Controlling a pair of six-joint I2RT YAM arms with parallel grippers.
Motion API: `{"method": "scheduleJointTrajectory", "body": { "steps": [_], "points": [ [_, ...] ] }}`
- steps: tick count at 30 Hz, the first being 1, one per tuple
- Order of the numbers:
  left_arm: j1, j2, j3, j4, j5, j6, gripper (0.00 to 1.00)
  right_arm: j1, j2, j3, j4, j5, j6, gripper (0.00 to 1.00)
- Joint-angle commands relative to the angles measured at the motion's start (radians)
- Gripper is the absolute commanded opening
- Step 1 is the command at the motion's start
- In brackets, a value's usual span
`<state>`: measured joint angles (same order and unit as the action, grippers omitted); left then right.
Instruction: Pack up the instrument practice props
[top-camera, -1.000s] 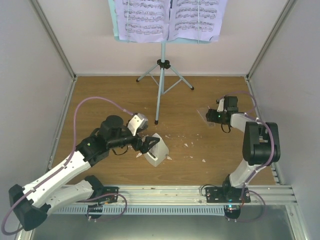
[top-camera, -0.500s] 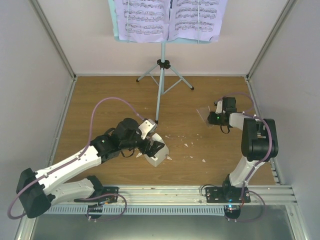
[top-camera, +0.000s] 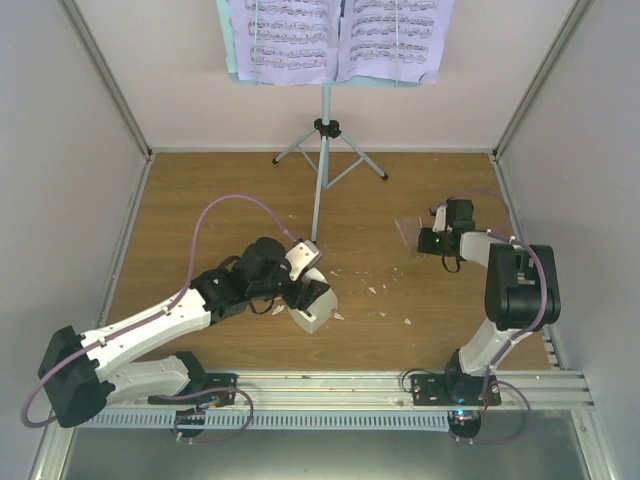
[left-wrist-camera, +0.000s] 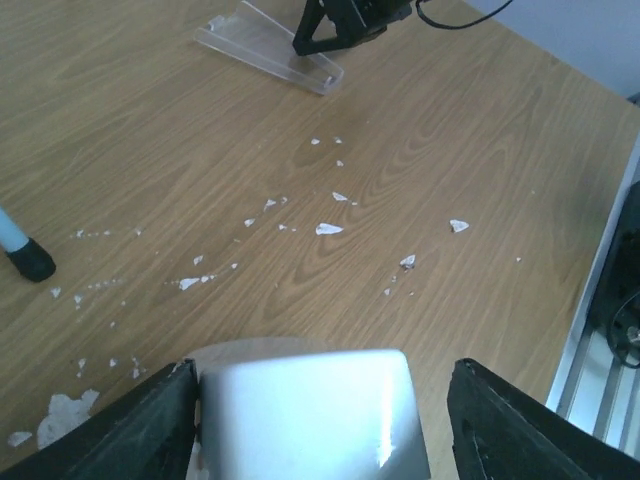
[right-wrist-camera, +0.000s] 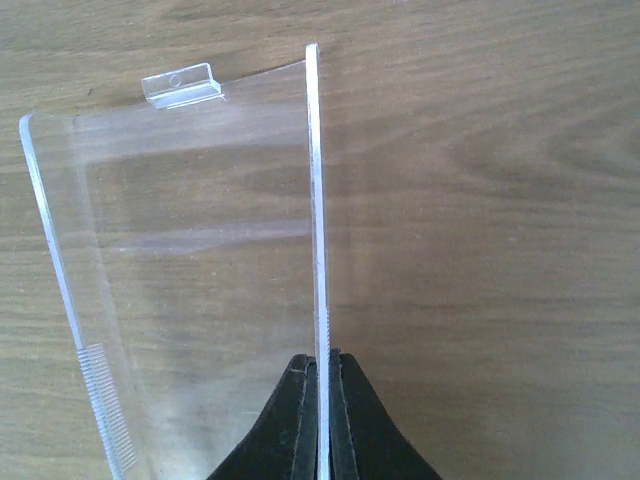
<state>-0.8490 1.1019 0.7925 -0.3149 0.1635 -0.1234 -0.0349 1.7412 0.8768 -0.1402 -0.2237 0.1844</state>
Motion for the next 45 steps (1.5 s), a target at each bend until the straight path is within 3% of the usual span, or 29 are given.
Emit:
{"method": "scheduleJointTrajectory", "body": {
  "steps": [1,4,12,21,28,39,41,45],
  "points": [
    [-0.018,0.006,0.003,0.072,-0.001,0.040,0.64,-0.007,-0.072,-0.027,0.011,0.012,0.025,0.01],
    [-0.031,0.008,0.003,0.071,-0.032,0.040,0.52,-0.007,-0.120,-0.041,-0.002,0.013,0.038,0.00],
    [-0.110,-0.005,0.011,0.130,-0.207,-0.024,0.34,-0.006,-0.342,-0.117,-0.034,-0.061,0.089,0.00],
    [-0.128,0.103,0.096,0.262,-0.556,-0.222,0.29,0.027,-0.567,-0.254,-0.063,-0.226,0.117,0.02],
    [-0.127,0.241,0.169,0.339,-0.786,-0.316,0.30,0.113,-0.598,-0.320,-0.052,-0.240,0.128,0.02],
    [-0.141,0.445,0.362,0.139,-0.907,-0.562,0.33,0.276,-0.610,-0.322,-0.067,-0.108,0.171,0.03],
    [-0.145,0.443,0.358,0.144,-0.891,-0.571,0.39,0.294,-0.611,-0.323,-0.070,-0.083,0.176,0.04],
    [-0.152,0.423,0.340,0.169,-0.844,-0.530,0.65,0.303,-0.630,-0.331,-0.062,-0.072,0.192,0.03]
  ]
}}
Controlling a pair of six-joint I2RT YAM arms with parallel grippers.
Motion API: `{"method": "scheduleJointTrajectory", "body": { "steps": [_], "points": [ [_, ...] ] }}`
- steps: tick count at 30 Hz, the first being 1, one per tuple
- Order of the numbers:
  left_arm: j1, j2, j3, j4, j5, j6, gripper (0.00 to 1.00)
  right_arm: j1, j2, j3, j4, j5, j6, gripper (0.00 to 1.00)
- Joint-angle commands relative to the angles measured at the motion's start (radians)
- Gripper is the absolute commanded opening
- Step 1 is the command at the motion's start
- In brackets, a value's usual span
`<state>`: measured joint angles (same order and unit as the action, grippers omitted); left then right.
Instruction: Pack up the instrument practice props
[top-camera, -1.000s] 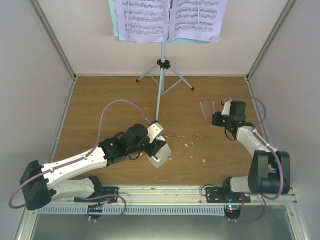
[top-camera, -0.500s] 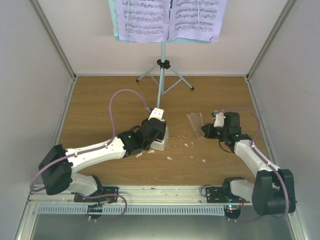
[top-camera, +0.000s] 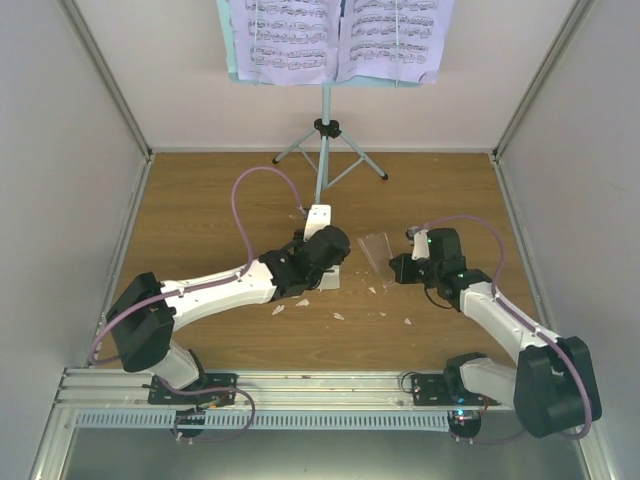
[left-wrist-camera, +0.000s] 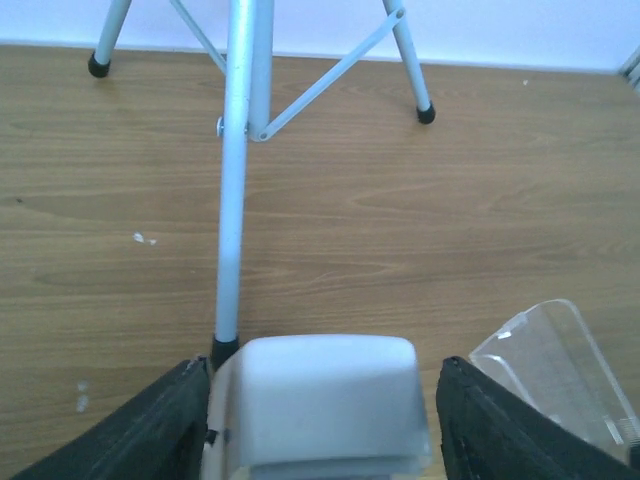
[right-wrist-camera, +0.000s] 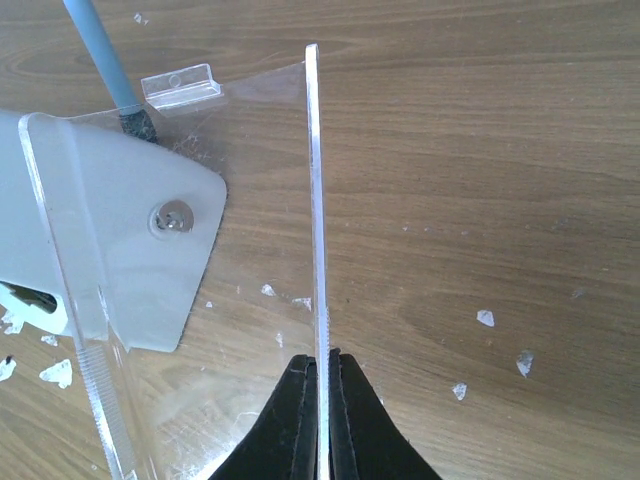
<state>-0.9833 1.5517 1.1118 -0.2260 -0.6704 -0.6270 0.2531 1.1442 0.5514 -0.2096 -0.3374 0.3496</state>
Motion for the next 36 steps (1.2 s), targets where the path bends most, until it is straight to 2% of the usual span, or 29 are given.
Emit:
{"method": "scheduleJointTrajectory", "body": {
  "steps": [1,4,6,8,14,21,25,27,30,36],
  "points": [
    [-0.018,-0.037,0.016,0.088,0.001,-0.009,0.71,0.016,-0.041,-0.003,0.007,0.040,0.031,0.03],
    [-0.019,-0.087,-0.004,0.109,0.031,0.032,0.89,0.018,-0.072,0.025,-0.022,0.035,0.033,0.04],
    [-0.021,-0.148,-0.017,0.118,0.053,0.059,0.97,0.018,-0.106,0.051,-0.052,0.039,0.034,0.04],
    [-0.021,-0.215,-0.040,0.133,0.073,0.093,0.99,0.018,-0.141,0.084,-0.088,0.040,0.027,0.04],
    [-0.021,-0.468,-0.163,0.177,0.217,0.283,0.99,0.033,-0.180,0.204,-0.232,-0.092,-0.019,0.04],
    [-0.020,-0.705,-0.157,-0.092,0.388,0.354,0.99,0.174,-0.263,0.239,-0.357,-0.246,-0.033,0.04],
    [-0.020,-0.844,-0.169,-0.167,0.493,0.351,0.99,0.274,-0.306,0.221,-0.403,-0.302,-0.010,0.04],
    [-0.019,-0.860,-0.153,-0.197,0.582,0.360,0.99,0.324,-0.298,0.199,-0.408,-0.324,-0.002,0.04],
    [-0.020,-0.806,-0.120,-0.239,0.777,0.408,0.99,0.391,-0.263,0.169,-0.403,-0.336,0.001,0.04],
    [-0.019,-0.714,-0.123,-0.285,1.093,0.496,0.83,0.443,-0.170,0.180,-0.453,-0.361,-0.045,0.05]
  ]
}}
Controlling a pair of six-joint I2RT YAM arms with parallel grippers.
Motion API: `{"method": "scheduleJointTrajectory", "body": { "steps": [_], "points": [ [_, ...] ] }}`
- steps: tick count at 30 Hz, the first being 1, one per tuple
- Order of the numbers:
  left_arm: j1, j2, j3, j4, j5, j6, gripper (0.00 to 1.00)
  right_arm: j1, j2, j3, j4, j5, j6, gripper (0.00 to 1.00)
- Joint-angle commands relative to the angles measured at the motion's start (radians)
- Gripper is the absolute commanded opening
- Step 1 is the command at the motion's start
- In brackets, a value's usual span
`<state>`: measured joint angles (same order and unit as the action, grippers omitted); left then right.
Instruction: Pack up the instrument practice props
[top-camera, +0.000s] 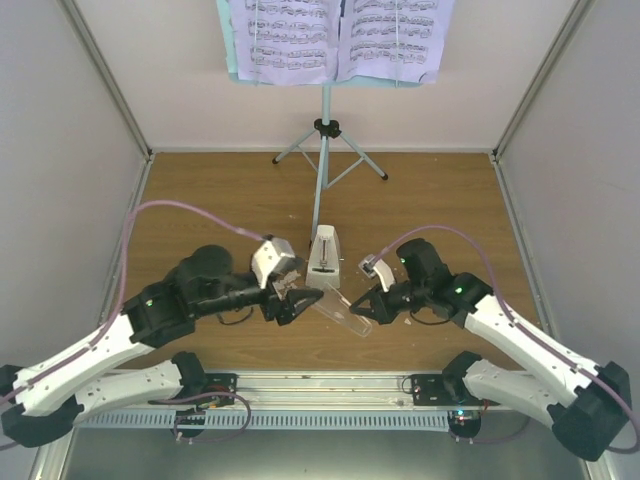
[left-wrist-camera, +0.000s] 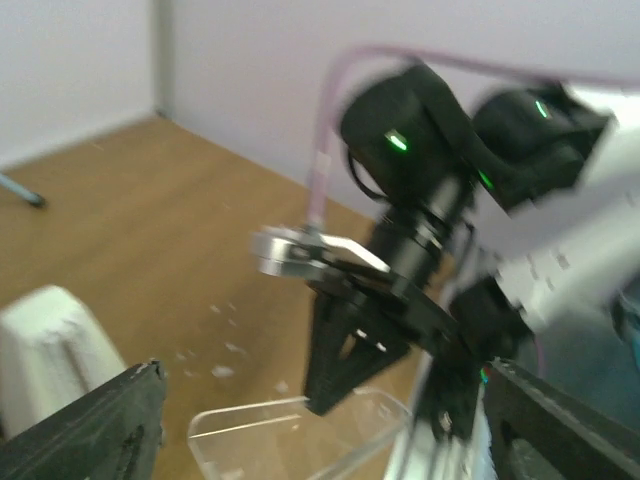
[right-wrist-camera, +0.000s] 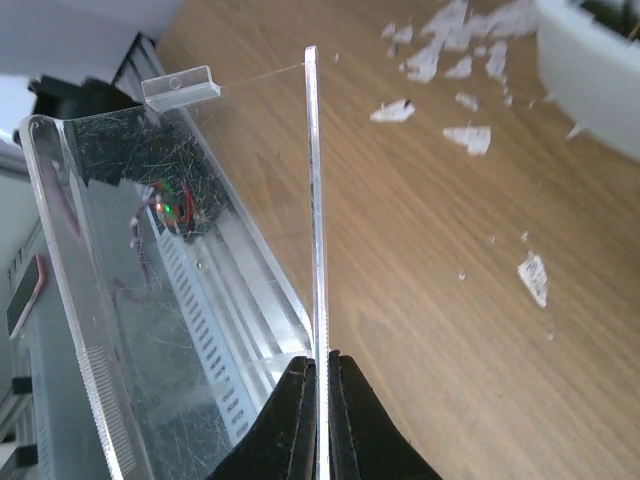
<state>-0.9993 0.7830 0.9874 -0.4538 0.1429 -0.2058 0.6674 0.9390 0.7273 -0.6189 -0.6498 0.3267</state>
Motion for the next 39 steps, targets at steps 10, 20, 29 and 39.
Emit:
{"method": "scheduleJointTrajectory", "body": {
  "steps": [10,20,29,39],
  "points": [
    [-0.003,0.138,-0.073,-0.127,0.520,0.042,0.61,0.047,0.084,0.006,-0.107,-0.218,-0.087,0.07],
    [-0.003,0.235,-0.052,-0.133,0.517,0.074,0.64,0.076,0.124,0.018,-0.124,-0.186,-0.100,0.07],
    [-0.005,0.356,-0.043,-0.147,0.580,0.138,0.43,0.115,0.165,0.035,-0.126,-0.194,-0.111,0.07],
    [-0.005,0.404,-0.030,-0.207,0.637,0.171,0.40,0.116,0.186,0.060,-0.163,-0.179,-0.149,0.07]
  ]
}}
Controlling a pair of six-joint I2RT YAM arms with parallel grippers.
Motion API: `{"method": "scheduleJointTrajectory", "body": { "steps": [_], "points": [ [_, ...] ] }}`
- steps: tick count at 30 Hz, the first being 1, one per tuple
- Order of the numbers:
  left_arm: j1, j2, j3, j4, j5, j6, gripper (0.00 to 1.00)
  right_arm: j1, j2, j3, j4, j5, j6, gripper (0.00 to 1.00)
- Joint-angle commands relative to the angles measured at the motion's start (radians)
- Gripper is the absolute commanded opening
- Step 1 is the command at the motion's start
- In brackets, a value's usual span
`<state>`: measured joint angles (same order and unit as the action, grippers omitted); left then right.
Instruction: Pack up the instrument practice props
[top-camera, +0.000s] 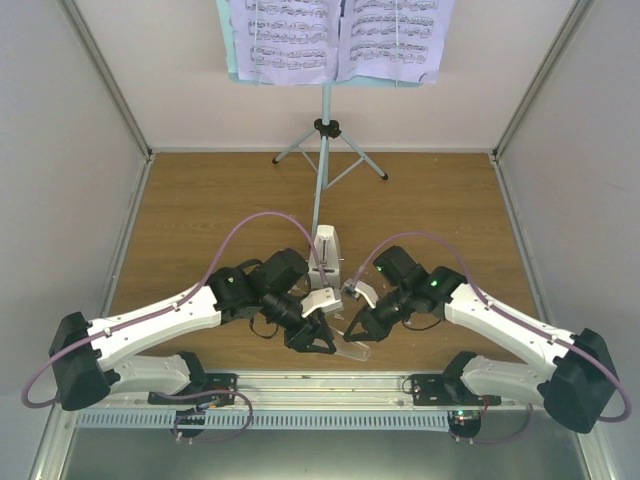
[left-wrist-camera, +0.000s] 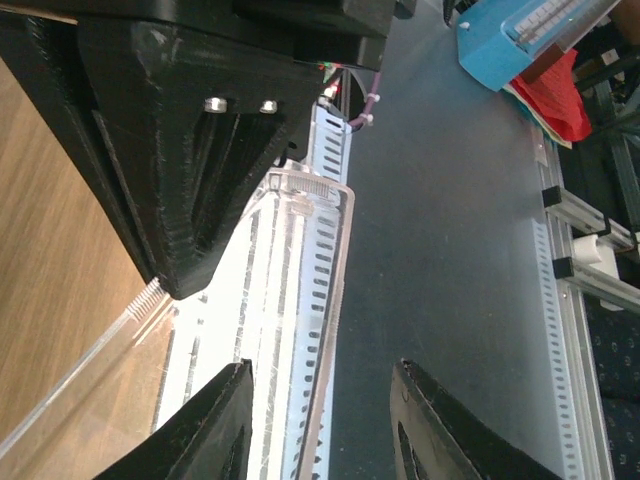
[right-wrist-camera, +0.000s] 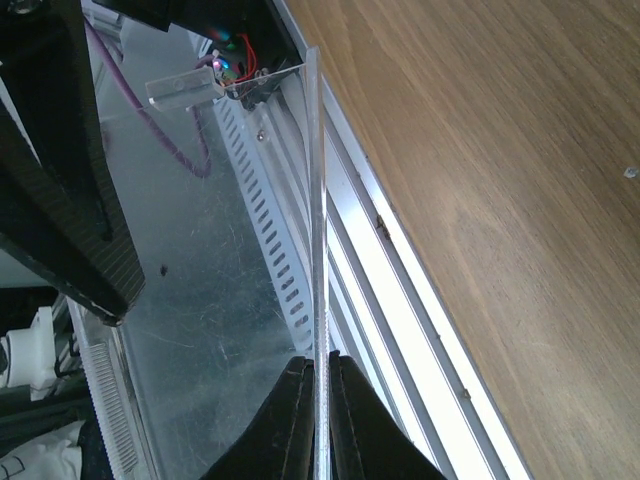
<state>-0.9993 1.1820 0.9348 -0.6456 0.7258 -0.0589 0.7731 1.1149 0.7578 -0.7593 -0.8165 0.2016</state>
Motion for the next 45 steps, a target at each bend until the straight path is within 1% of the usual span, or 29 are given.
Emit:
{"method": "scheduleJointTrajectory", "body": {
  "steps": [1,5,12,21,24,27,35,41,42,43,45],
  "points": [
    [-0.005,0.007,0.019,-0.017,0.055,0.024,0.39,0.010,0.011,0.028,-0.022,-0.009,-0.025,0.07],
    [-0.005,0.000,0.015,-0.027,0.051,0.022,0.32,0.011,0.015,0.029,-0.022,-0.004,-0.029,0.07],
    [-0.005,0.009,0.019,-0.039,0.029,0.019,0.34,0.011,0.023,0.037,-0.024,-0.001,-0.035,0.07],
    [-0.006,0.023,0.030,-0.079,0.004,0.033,0.34,0.011,0.025,0.048,-0.034,0.000,-0.039,0.07],
    [-0.005,0.018,0.030,-0.076,0.005,0.033,0.29,0.010,0.031,0.050,-0.034,0.001,-0.041,0.07],
    [-0.006,0.015,0.029,-0.074,0.006,0.033,0.27,0.011,0.036,0.049,-0.037,0.003,-0.045,0.07],
    [-0.006,0.022,0.029,-0.075,0.043,0.046,0.17,0.010,0.045,0.051,-0.036,0.004,-0.047,0.07],
    [-0.006,0.024,0.024,-0.071,0.069,0.051,0.05,0.010,0.046,0.052,-0.037,0.007,-0.050,0.07],
    [-0.006,0.025,0.024,-0.071,0.074,0.053,0.02,0.010,0.046,0.052,-0.038,0.011,-0.050,0.08],
    [-0.005,0.026,0.023,-0.071,0.077,0.053,0.00,0.011,0.046,0.052,-0.036,0.013,-0.049,0.11],
    [-0.005,0.027,0.021,-0.066,0.087,0.052,0.00,0.011,0.045,0.051,-0.032,0.018,-0.047,0.21]
  ]
}}
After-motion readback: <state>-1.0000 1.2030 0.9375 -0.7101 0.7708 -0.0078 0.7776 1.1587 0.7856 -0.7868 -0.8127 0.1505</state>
